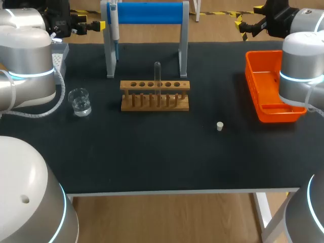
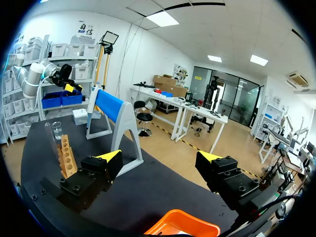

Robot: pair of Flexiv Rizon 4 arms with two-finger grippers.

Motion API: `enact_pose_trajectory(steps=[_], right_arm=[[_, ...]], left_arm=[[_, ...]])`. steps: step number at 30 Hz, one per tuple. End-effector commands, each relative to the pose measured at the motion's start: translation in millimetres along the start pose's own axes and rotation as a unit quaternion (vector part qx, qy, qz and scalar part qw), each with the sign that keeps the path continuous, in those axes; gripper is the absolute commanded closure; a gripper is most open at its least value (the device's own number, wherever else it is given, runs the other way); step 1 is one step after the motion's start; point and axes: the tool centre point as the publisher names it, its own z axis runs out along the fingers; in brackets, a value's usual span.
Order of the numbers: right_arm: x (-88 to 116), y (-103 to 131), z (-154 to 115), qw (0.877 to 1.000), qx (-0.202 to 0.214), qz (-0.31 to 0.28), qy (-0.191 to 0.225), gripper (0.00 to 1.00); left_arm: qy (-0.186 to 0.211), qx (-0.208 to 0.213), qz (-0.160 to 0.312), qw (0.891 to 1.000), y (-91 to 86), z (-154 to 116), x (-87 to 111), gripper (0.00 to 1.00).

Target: Invert the test tube, pick up the pipette, mount the tip to pipette, aspirate from beaker and dispense into the tube, eject the tip, return the pipette, and cap with the stopper.

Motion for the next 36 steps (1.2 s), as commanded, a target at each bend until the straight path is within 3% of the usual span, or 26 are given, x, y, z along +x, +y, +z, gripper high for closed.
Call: enact_pose_trajectory(steps=[1, 12, 20, 25, 32, 36], right_arm=[[-0.4, 0.3, -0.1, 1.0, 0.001, 0.0, 0.001, 0.0], [-0.4, 0.3, -0.1, 1.0, 0.001, 0.0, 0.001, 0.0], [61.7, -0.6, -35.8, 0.998, -0.029, -0.012, 0.055, 0.0], [110.4, -1.0, -57.9, 0.993, -0.055, -0.023, 0.102, 0.0], [174.0, -14.7, -70.5, 0.981, -0.091, -0.032, 0.166, 0.0], [200.0, -25.3, -72.6, 0.974, -0.111, -0.027, 0.194, 0.0]], left_arm=[[0.0, 0.001, 0.0, 1.0, 0.1, 0.4, -0.4, 0.0], [0.0, 0.001, 0.0, 1.0, 0.1, 0.4, -0.4, 0.0], [0.0, 0.001, 0.0, 1.0, 0.1, 0.4, -0.4, 0.0], [0.0, 0.001, 0.0, 1.0, 0.1, 0.4, -0.4, 0.0], [0.0, 0.001, 0.0, 1.0, 0.1, 0.4, -0.4, 0.0], [0.0, 0.001, 0.0, 1.0, 0.1, 0.4, -0.4, 0.0]])
